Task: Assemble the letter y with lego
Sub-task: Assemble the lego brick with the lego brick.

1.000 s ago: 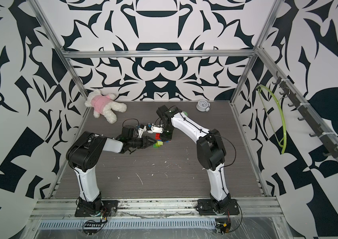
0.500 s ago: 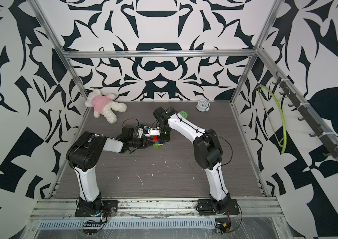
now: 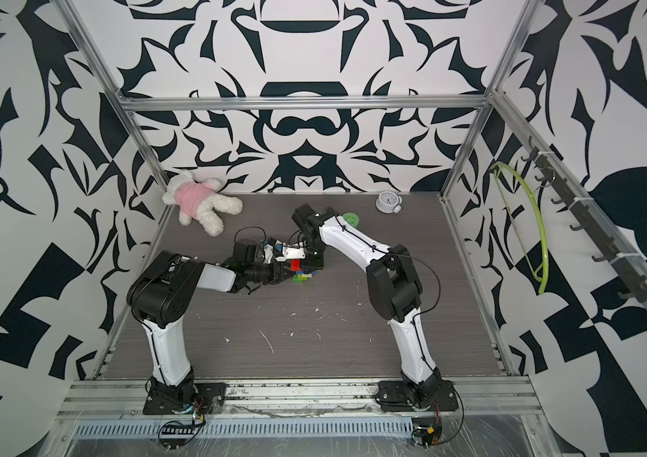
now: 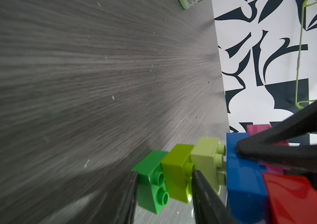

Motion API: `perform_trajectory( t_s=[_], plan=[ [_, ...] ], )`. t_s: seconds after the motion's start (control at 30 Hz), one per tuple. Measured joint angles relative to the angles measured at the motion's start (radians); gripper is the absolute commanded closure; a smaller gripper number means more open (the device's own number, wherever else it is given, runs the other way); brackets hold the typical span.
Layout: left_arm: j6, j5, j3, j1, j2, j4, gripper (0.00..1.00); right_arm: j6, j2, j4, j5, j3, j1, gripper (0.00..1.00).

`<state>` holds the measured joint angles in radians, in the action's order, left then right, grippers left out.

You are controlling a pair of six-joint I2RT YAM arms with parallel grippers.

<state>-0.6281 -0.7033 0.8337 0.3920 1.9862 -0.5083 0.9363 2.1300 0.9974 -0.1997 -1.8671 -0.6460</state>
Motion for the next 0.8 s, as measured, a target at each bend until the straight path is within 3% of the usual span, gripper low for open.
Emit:
perform_trajectory(
  t_s=[0.8],
  plan=[
    [0.0,0.0,0.0,0.0,0.0,0.0,0.53,0.021,0.012,0.017,0.013,-0.016,-0.006,0.78]
  ],
)
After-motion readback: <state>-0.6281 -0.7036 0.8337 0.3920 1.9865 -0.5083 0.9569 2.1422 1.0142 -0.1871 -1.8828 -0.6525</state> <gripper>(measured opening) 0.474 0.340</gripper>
